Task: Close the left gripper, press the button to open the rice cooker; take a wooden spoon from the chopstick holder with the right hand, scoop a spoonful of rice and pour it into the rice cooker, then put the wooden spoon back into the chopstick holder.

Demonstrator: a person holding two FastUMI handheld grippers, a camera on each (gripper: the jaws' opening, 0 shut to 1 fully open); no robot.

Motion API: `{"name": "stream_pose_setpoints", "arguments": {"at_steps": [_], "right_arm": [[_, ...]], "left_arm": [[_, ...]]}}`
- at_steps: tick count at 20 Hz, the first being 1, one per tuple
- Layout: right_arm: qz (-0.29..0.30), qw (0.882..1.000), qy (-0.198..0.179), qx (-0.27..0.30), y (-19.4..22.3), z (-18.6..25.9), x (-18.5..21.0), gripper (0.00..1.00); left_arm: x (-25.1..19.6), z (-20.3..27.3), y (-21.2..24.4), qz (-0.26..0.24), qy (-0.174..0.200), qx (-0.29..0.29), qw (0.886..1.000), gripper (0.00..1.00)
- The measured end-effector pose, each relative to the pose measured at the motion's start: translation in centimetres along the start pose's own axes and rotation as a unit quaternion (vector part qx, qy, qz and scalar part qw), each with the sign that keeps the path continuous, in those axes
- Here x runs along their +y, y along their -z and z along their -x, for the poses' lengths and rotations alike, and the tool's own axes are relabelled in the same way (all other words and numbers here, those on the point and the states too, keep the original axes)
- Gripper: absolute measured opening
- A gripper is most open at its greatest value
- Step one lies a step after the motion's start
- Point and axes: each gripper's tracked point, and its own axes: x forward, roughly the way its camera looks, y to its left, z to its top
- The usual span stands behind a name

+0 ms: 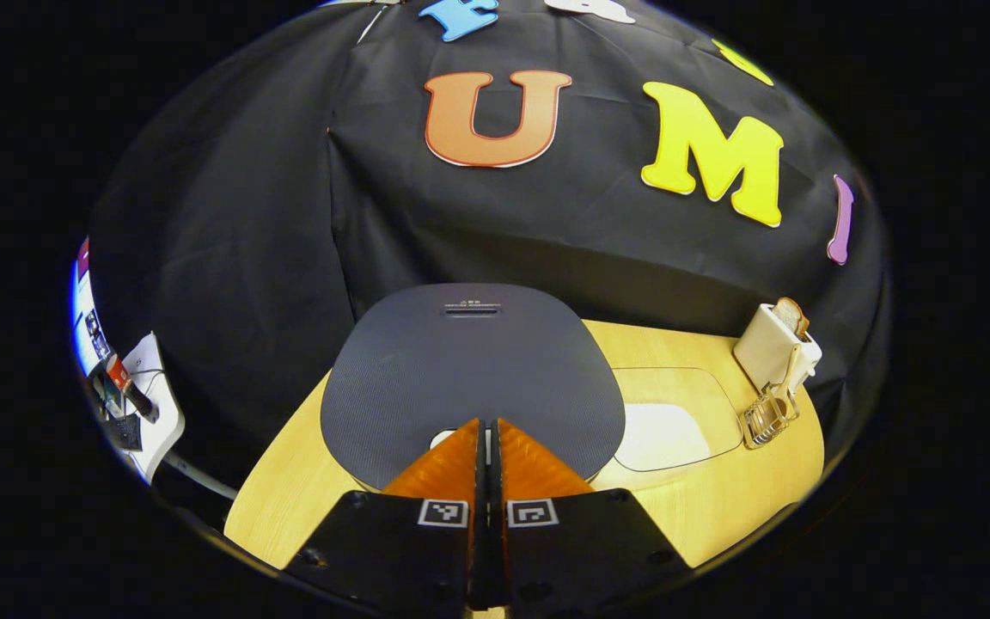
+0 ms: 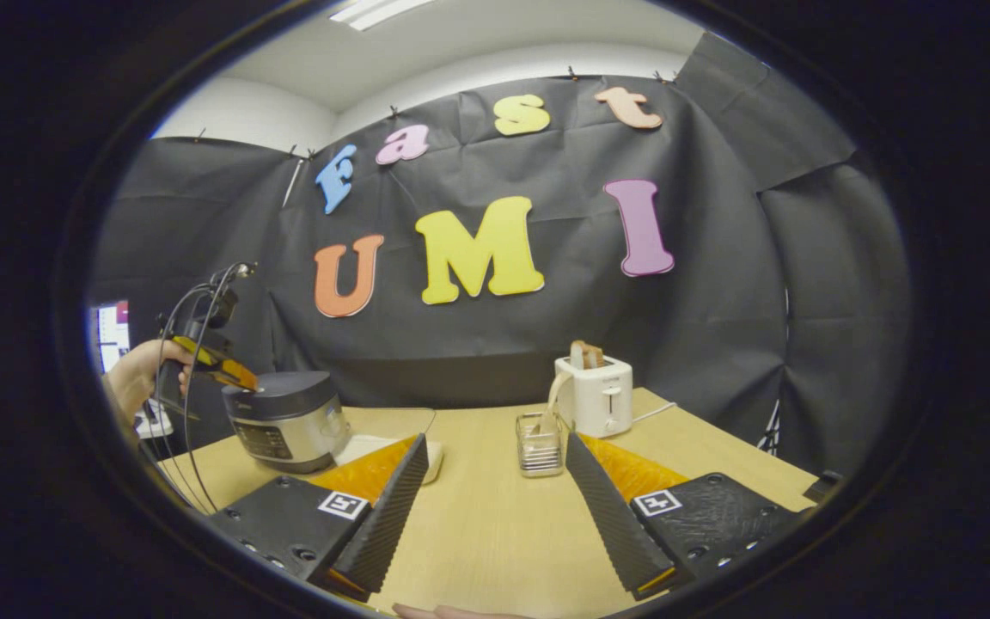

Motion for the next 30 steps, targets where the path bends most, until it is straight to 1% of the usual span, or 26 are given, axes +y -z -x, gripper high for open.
{"name": "stream_pose_setpoints", "arguments": {"at_steps": [1, 2, 3, 4, 5, 6, 8, 9, 10, 11, 12, 13, 14, 15, 18, 20, 21, 23, 24, 25, 26, 27, 29, 30], "right_arm": [[0.006, 1.0, 0.002, 0.0, 0.1, -0.1, 0.0, 0.96], [0.013, 1.0, 0.003, -0.001, 0.2, -0.1, 0.0, 0.96], [0.018, 1.0, 0.005, 0.001, 0.5, -0.1, 0.0, 0.96], [0.02, 1.0, 0.006, 0.002, 0.6, -0.3, -0.1, 0.92], [0.022, 1.0, 0.007, 0.005, 0.9, -0.5, -0.2, 0.92], [0.024, 1.0, 0.009, 0.008, 1.2, -0.9, -0.4, 0.96], [0.024, 0.999, 0.016, 0.019, 2.1, -1.8, -1.1, 0.96], [0.024, 0.999, 0.02, 0.026, 2.6, -2.3, -1.6, 1.0], [0.022, 0.999, 0.024, 0.032, 3.0, -3.0, -2.2, 0.92], [0.018, 0.999, 0.028, 0.04, 3.5, -3.8, -2.9, 0.92], [0.012, 0.998, 0.032, 0.048, 3.9, -4.7, -3.6, 0.96], [0.004, 0.998, 0.035, 0.056, 4.4, -5.4, -4.2, 0.92], [-0.005, 0.998, 0.033, 0.06, 4.6, -6.3, -4.7, 0.92], [-0.012, 0.997, 0.032, 0.065, 4.8, -7.2, -5.2, 0.96], [-0.022, 0.997, 0.029, 0.072, 4.4, -10.5, -6.8, 0.96], [-0.035, 0.996, 0.013, 0.083, 4.0, -13.1, -7.0, 0.96], [-0.034, 0.995, 0.011, 0.092, 3.9, -14.4, -7.3, 0.92], [-0.013, 0.995, 0.016, 0.1, 3.5, -17.1, -8.0, 0.92], [-0.003, 0.995, 0.013, 0.1, 2.9, -18.5, -8.0, 0.96], [0.005, 0.995, 0.008, 0.102, 2.7, -20.1, -7.9, 0.92], [0.01, 0.994, 0.002, 0.105, 2.5, -21.6, -7.7, 0.92], [0.012, 0.994, -0.002, 0.107, 2.3, -23.3, -7.6, 0.96], [0.024, 0.993, -0.002, 0.116, 2.6, -26.7, -8.3, 0.96], [0.023, 0.992, 0.002, 0.122, 2.8, -28.5, -8.6, 1.0]], "left_arm": [[-0.1, 0.3, -0.3, 0.003, -0.002, -0.007, 1.0, 0.03], [-0.4, 0.5, -0.9, 0.0, 0.002, -0.023, 1.0, 0.03], [-0.7, 0.9, -1.5, -0.001, 0.006, -0.041, 0.999, 0.06], [-1.0, 1.4, -2.9, -0.001, 0.013, -0.077, 0.997, 0.12], [-1.4, 2.5, -4.7, -0.004, 0.017, -0.119, 0.993, 0.26], [-1.9, 3.3, -6.3, -0.007, 0.021, -0.158, 0.987, 0.35], [-2.1, 5.8, -8.1, -0.017, 0.02, -0.208, 0.978, 0.63], [-1.8, 6.5, -8.4, -0.018, 0.009, -0.219, 0.975, 0.82], [-1.4, 7.5, -8.4, -0.018, 0.002, -0.228, 0.973, 0.9], [-1.4, 8.4, -8.4, -0.017, -0.001, -0.234, 0.972, 0.99], [-1.5, 8.7, -8.1, -0.017, -0.001, -0.241, 0.97, 1.0], [-1.5, 9.2, -7.8, -0.018, -0.002, -0.248, 0.969, 0.99], [-1.3, 9.4, -7.3, -0.018, -0.005, -0.252, 0.968, 1.0], [-1.2, 9.7, -7.0, -0.017, -0.006, -0.259, 0.966, 0.99], [-1.5, 10.3, -4.9, -0.017, 0.001, -0.269, 0.963, 0.99], [-1.6, 10.6, -3.2, -0.019, 0.0, -0.271, 0.962, 0.99], [-1.7, 10.7, -2.2, -0.021, -0.001, -0.271, 0.962, 0.99], [-2.3, 10.7, -0.5, -0.022, 0.002, -0.267, 0.963, 0.99], [-2.7, 10.6, 0.3, -0.021, 0.003, -0.262, 0.965, 0.99], [-2.7, 10.5, 0.9, -0.021, 0.0, -0.26, 0.965, 0.99], [-2.6, 10.6, 1.6, -0.02, -0.005, -0.26, 0.965, 0.99], [-2.7, 10.9, 1.9, -0.021, -0.008, -0.262, 0.965, 0.99], [-2.8, 11.6, 2.8, -0.032, -0.016, -0.272, 0.962, 1.0], [-2.5, 11.8, 3.1, -0.039, -0.025, -0.275, 0.96, 0.99]]}}
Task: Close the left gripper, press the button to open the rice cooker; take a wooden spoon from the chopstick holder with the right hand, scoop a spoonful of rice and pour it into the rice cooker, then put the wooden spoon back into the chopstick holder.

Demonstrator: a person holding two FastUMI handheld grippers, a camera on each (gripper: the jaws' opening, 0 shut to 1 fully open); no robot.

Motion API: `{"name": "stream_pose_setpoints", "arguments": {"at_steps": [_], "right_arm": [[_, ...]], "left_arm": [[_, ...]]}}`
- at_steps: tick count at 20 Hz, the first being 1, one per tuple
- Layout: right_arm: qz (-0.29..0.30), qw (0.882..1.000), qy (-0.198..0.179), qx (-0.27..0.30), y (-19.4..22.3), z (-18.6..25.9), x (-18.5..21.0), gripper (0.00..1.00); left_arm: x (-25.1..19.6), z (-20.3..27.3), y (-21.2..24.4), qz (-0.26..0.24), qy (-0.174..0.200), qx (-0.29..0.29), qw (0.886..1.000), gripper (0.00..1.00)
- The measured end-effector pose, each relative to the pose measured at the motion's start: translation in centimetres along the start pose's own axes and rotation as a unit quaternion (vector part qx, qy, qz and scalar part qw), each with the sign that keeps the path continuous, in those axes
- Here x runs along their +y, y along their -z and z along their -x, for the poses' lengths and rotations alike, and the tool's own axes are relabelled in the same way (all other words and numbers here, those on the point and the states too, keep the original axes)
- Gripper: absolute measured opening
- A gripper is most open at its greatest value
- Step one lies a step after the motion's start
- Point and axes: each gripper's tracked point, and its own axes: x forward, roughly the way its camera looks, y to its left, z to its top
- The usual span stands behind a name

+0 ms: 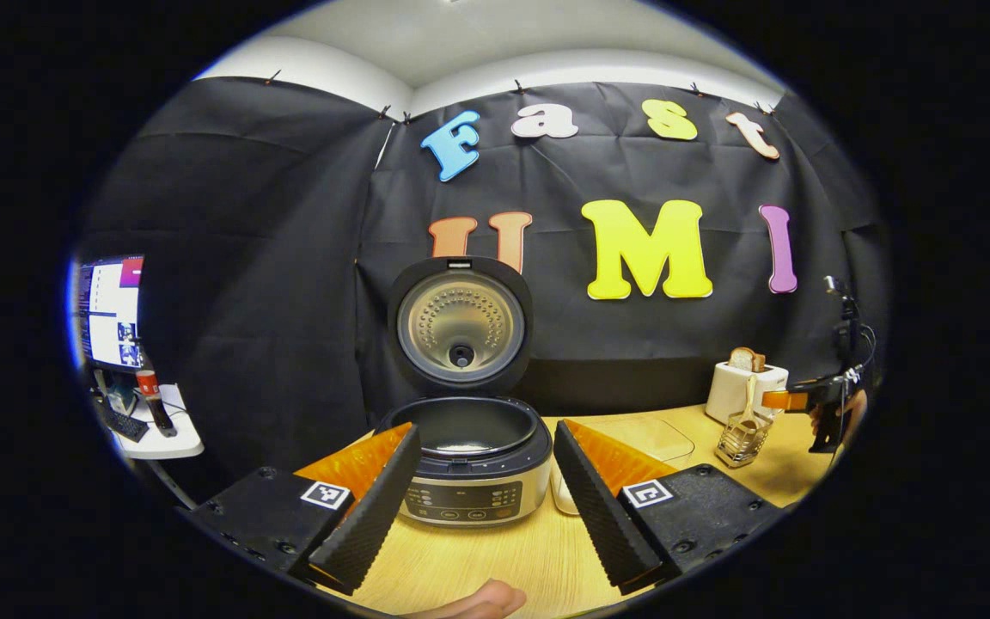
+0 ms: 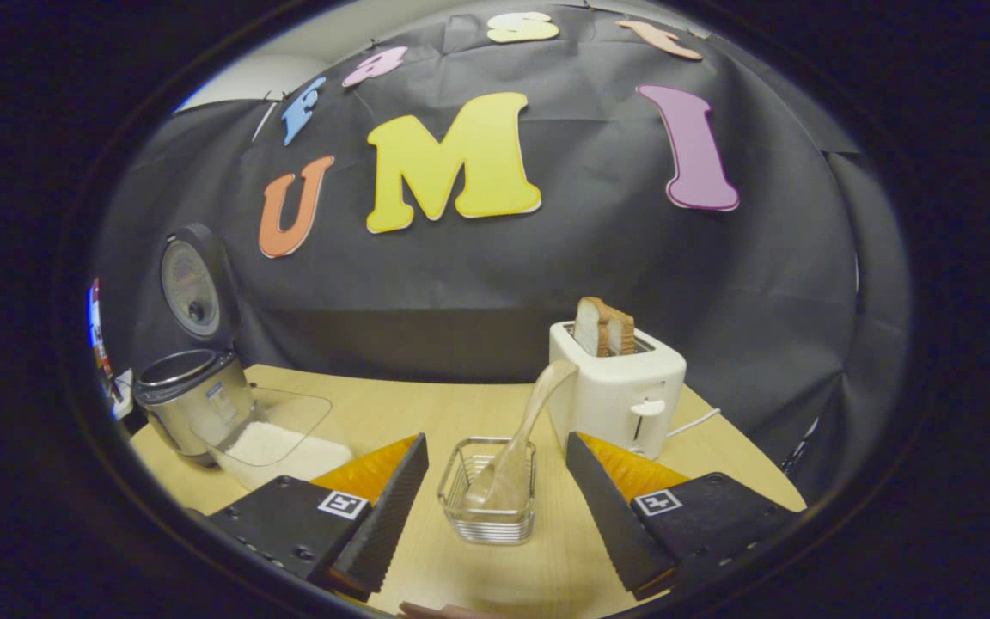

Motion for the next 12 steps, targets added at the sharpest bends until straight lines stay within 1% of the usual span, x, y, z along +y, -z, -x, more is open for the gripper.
{"name": "stream_pose_setpoints", "arguments": {"at_steps": [1, 2, 4, 6, 7, 8, 10, 11, 12], "right_arm": [[-0.005, 1.0, 0.005, 0.017, 0.1, -1.5, -0.3, 0.96], [-0.012, 0.999, 0.006, 0.03, 0.5, -3.0, -0.5, 0.96], [-0.025, 0.999, 0.0, 0.045, 0.3, -5.3, -0.6, 0.96], [-0.049, 0.997, -0.004, 0.054, -0.2, -7.5, -0.7, 0.96], [-0.061, 0.996, -0.004, 0.064, -0.2, -8.3, -0.8, 0.92], [-0.076, 0.995, -0.009, 0.066, -0.6, -8.8, -0.8, 0.96], [-0.107, 0.992, -0.013, 0.059, -1.9, -9.9, -1.2, 0.96], [-0.118, 0.991, -0.003, 0.061, -2.0, -10.5, -1.8, 0.95], [-0.129, 0.989, -0.001, 0.068, -2.0, -11.1, -2.1, 0.92]], "left_arm": [[0.5, 0.4, 0.3, -0.007, -0.011, -0.004, 1.0, 0.99], [1.0, 0.8, 0.4, -0.01, -0.02, -0.009, 1.0, 0.99], [1.3, 1.4, 0.9, -0.006, -0.027, -0.018, 0.999, 0.99], [1.0, 1.6, 1.4, -0.001, -0.02, -0.023, 1.0, 0.99], [1.0, 1.7, 1.6, -0.002, -0.016, -0.025, 1.0, 0.99], [1.0, 1.8, 2.0, -0.005, -0.013, -0.025, 1.0, 0.99], [1.2, 2.2, 2.3, -0.012, -0.009, -0.027, 1.0, 0.99], [1.1, 2.1, 2.4, -0.012, -0.005, -0.028, 1.0, 0.99], [1.2, 2.1, 2.4, -0.012, -0.002, -0.028, 1.0, 0.99]]}}
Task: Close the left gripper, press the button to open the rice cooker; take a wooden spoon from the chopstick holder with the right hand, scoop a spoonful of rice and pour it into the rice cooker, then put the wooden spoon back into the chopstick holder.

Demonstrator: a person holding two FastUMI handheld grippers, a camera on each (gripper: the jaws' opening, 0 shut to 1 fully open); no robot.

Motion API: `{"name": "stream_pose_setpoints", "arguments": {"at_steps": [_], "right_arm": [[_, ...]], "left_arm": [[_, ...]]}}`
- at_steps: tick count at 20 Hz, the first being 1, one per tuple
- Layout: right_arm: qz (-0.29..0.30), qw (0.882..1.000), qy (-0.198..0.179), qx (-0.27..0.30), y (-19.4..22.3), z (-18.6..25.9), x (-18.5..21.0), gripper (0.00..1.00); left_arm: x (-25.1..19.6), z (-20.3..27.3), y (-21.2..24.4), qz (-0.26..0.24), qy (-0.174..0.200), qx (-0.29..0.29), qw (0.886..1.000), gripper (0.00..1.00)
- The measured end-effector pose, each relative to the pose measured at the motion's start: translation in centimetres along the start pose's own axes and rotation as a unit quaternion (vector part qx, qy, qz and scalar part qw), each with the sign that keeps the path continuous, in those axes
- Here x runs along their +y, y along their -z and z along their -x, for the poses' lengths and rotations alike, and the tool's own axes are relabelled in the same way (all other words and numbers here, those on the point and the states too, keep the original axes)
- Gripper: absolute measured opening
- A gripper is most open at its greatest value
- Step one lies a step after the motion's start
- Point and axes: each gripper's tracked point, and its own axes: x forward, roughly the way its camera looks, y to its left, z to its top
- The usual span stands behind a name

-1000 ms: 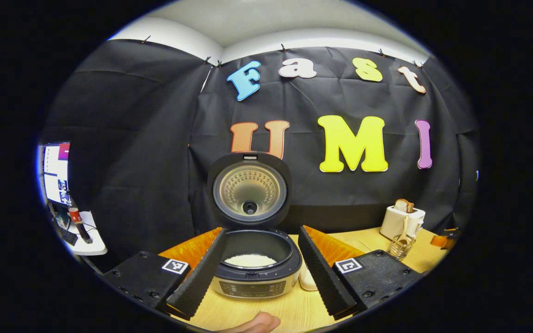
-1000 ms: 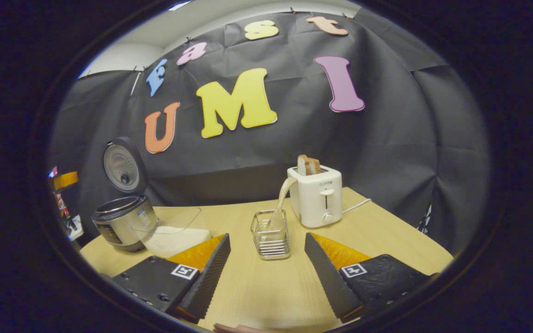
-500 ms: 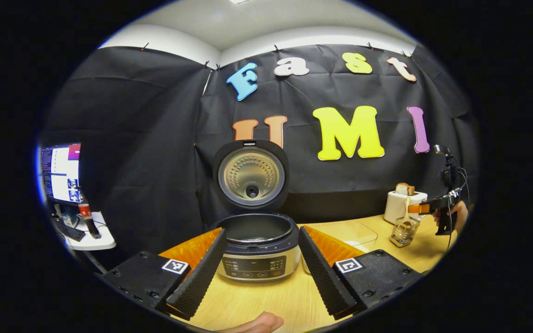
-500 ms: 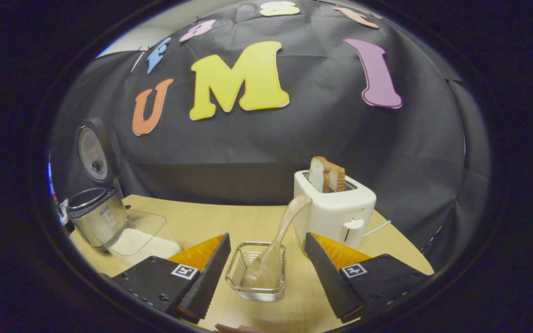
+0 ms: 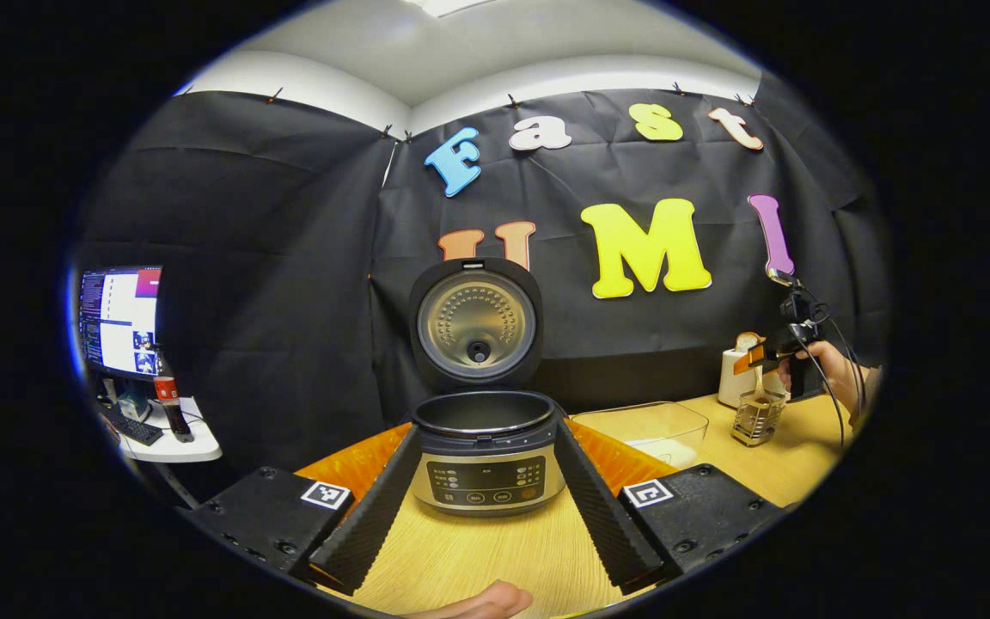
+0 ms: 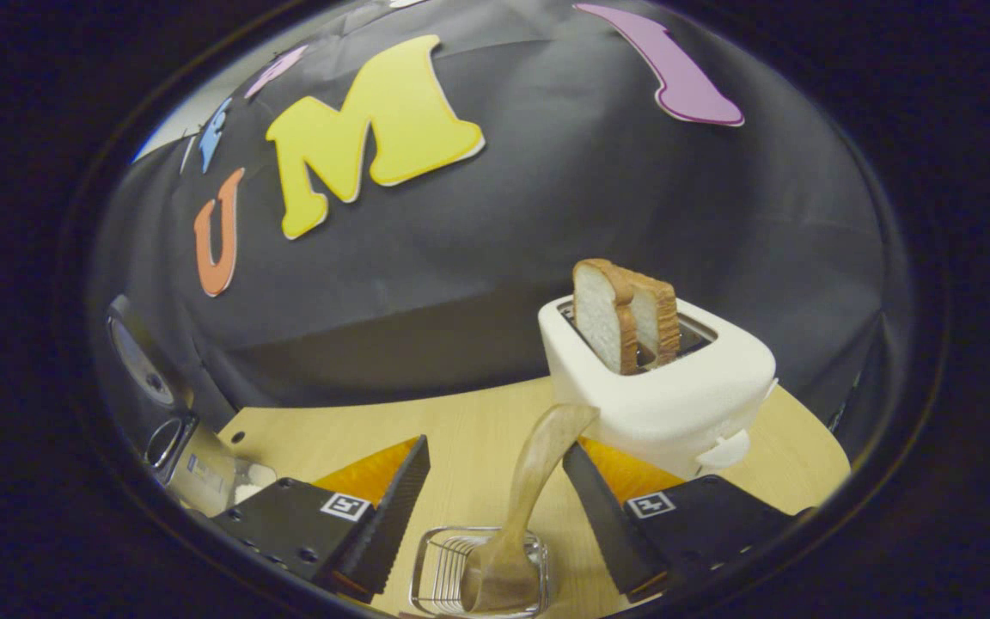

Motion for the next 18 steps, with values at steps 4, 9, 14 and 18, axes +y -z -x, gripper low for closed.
{"name": "stream_pose_setpoints", "arguments": {"at_steps": [4, 9, 14, 18], "right_arm": [[-0.034, 0.998, 0.012, 0.058, 2.5, -2.6, -1.2, 0.6], [-0.025, 0.998, 0.017, 0.057, 2.5, -1.9, -1.3, 0.28], [0.002, 0.998, 0.03, 0.053, 1.9, 1.1, -0.5, 0.18], [0.016, 0.998, 0.046, 0.04, 2.0, 4.1, 0.2, 0.13]], "left_arm": [[1.9, 0.2, -0.5, 0.008, -0.015, -0.004, 1.0, 0.99], [2.8, 0.9, -0.3, 0.019, -0.014, 0.002, 1.0, 1.0], [3.1, 1.7, -1.9, 0.025, -0.014, -0.013, 1.0, 0.99], [3.0, 2.8, -3.5, 0.029, -0.004, -0.03, 0.999, 1.0]]}}
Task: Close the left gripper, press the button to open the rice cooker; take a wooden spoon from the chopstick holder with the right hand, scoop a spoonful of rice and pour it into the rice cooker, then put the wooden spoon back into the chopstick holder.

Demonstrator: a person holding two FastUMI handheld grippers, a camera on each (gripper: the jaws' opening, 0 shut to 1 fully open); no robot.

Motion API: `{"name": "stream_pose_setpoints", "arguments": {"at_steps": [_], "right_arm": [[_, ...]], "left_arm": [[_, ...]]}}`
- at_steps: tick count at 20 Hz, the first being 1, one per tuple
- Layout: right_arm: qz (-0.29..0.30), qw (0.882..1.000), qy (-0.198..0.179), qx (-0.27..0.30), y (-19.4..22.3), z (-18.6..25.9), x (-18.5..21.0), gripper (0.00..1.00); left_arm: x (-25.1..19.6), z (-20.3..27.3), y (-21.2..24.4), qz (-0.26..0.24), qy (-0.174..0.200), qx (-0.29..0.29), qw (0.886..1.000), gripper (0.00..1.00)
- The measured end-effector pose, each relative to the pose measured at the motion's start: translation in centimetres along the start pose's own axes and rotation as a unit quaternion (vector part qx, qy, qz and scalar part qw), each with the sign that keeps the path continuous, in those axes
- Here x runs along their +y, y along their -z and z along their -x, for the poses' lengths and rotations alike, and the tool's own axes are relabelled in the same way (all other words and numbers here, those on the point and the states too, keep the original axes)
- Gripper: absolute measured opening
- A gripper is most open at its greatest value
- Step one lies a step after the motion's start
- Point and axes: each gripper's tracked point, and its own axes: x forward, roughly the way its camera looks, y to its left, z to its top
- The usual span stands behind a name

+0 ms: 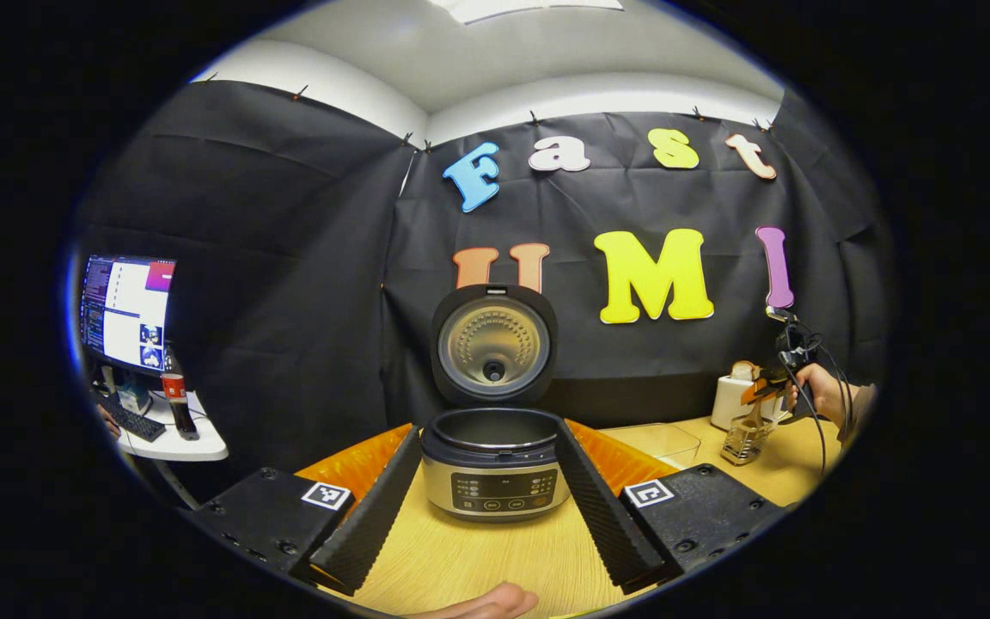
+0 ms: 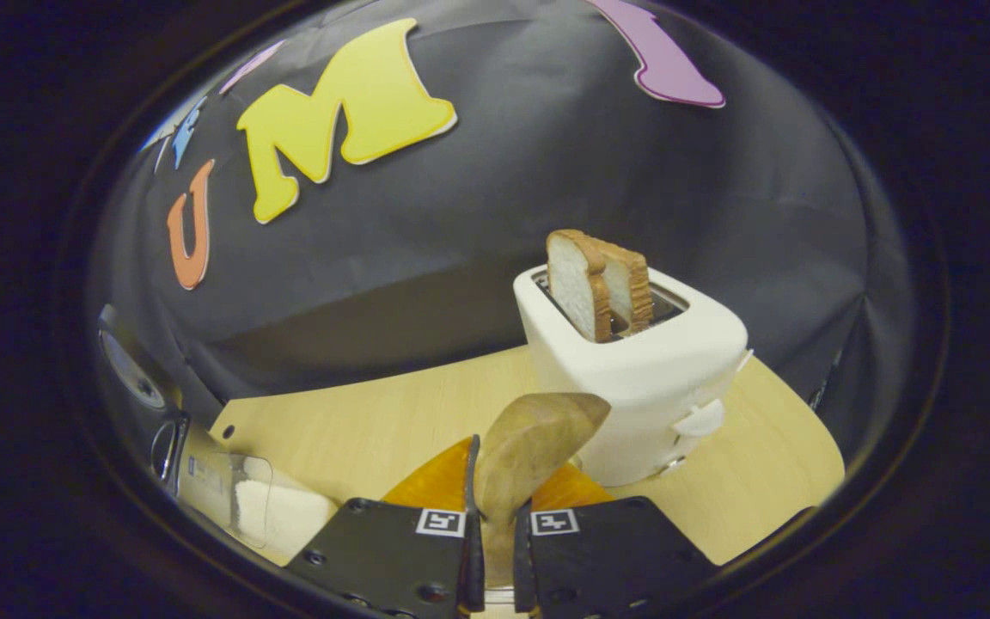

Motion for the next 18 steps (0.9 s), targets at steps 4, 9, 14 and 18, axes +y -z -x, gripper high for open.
{"name": "stream_pose_setpoints", "arguments": {"at_steps": [4, 9, 14, 18], "right_arm": [[0.017, 0.999, 0.0, -0.045, -2.8, 4.1, 1.7, 0.13], [0.063, 0.994, 0.011, -0.094, -5.9, 9.4, 5.5, 0.13], [0.086, 0.991, -0.009, -0.107, -6.1, 11.3, 12.2, 0.13], [0.102, 0.989, -0.04, -0.102, -4.9, 11.0, 19.2, 0.12]], "left_arm": [[-0.3, 0.5, -0.4, 0.024, 0.008, 0.008, 1.0, 0.99], [-0.4, 1.0, 1.1, 0.054, 0.018, 0.058, 0.997, 0.99], [0.1, 1.0, 1.7, 0.054, 0.025, 0.078, 0.995, 0.99], [0.6, 0.9, 2.0, 0.06, 0.031, 0.087, 0.994, 0.99]]}}
